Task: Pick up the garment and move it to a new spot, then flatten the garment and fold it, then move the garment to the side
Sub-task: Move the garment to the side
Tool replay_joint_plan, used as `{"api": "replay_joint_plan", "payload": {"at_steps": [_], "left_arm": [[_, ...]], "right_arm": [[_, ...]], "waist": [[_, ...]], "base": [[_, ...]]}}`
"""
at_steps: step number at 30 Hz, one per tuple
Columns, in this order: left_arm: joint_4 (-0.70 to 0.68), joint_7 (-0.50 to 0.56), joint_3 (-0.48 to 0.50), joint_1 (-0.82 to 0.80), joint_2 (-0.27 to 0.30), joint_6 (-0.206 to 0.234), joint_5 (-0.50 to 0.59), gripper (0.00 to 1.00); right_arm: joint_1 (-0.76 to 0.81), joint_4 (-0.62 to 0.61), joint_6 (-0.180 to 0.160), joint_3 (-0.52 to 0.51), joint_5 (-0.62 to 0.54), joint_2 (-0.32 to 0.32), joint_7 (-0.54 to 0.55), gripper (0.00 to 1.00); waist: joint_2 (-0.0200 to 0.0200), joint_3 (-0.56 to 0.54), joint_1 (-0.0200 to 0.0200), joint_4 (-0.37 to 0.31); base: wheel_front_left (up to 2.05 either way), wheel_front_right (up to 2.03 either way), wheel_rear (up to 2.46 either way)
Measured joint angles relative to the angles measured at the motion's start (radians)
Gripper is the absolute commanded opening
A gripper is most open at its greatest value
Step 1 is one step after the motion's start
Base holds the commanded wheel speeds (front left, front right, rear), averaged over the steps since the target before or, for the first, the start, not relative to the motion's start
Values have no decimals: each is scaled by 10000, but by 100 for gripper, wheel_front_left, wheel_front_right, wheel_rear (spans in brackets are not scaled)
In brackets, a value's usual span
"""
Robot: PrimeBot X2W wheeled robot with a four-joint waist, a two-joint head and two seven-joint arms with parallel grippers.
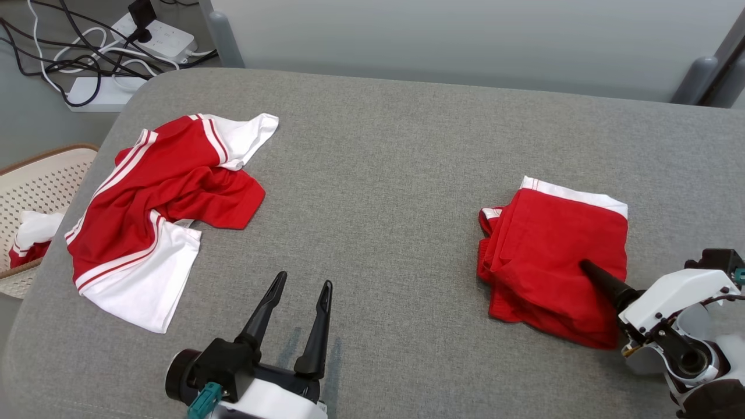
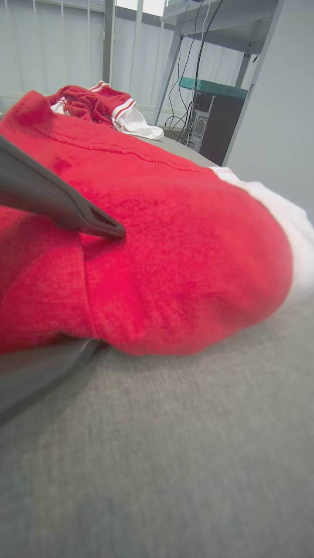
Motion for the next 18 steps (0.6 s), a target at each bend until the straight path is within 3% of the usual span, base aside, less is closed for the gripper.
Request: {"api": "replay_joint_plan", "payload": {"at_steps": [2,4,5,18], "left_arm": [[13,0,-17,-5,0,0,0,100],[31,0,-46,-14,0,0,0,100],[38,0,-58,-15,0,0,0,100],[13,0,-77,-18,0,2,0,100]], "right_arm": [[-50,50,0,130,140,13,50,100],[-100,71,0,268,146,-21,48,40],[-121,65,0,355,146,-42,48,0],[-202,-1335,-2,2034,-395,-963,-1450,0]], "waist": [[0,14,0,23],[0,17,0,39],[0,13,0,45],[0,22,0,-119]], "base": [[0,0,0],[0,0,0],[0,0,0],[0,0,0]]}}
